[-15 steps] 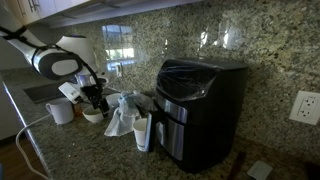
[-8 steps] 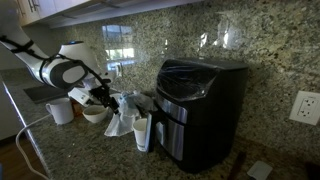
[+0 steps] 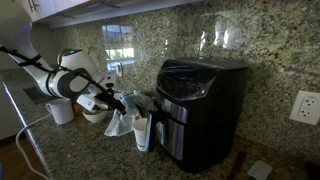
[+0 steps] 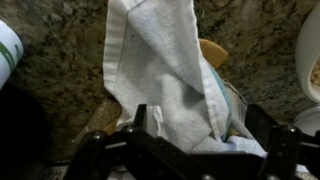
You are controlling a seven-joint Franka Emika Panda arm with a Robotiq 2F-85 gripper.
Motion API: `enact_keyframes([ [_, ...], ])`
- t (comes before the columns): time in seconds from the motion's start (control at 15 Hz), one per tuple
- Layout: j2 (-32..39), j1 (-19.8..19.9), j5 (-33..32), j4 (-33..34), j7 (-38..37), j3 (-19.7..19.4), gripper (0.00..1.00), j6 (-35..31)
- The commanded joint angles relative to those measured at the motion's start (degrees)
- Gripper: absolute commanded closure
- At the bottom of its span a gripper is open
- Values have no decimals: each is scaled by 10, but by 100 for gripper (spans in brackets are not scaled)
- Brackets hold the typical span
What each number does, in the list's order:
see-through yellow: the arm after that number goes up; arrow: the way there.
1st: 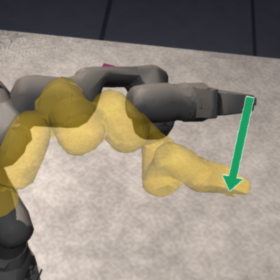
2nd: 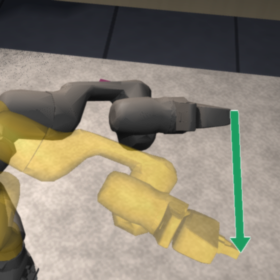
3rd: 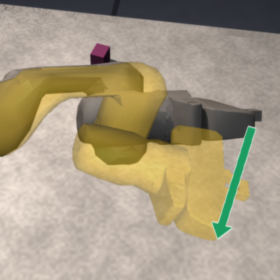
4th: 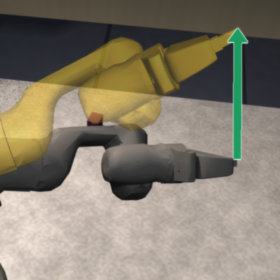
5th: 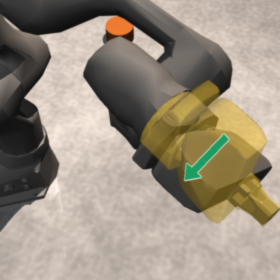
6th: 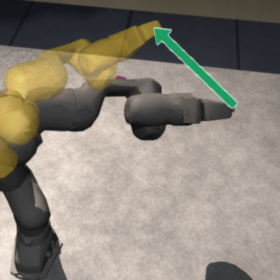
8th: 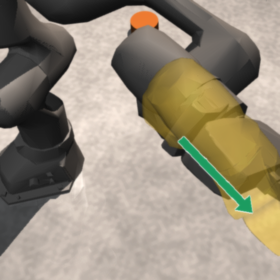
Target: Use the cloth to wipe the kitchen surface
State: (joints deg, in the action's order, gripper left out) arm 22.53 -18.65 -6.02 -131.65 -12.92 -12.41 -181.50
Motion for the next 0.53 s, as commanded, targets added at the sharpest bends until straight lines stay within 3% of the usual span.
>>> enact_keyframes([
  [0.0,16,-43,0,11,-16,-39,25,-25],
  [0.07,16,-46,2,11,-13,-38,26,-25],
  [0.47,13,-87,6,6,-15,-81,73,-6],
])
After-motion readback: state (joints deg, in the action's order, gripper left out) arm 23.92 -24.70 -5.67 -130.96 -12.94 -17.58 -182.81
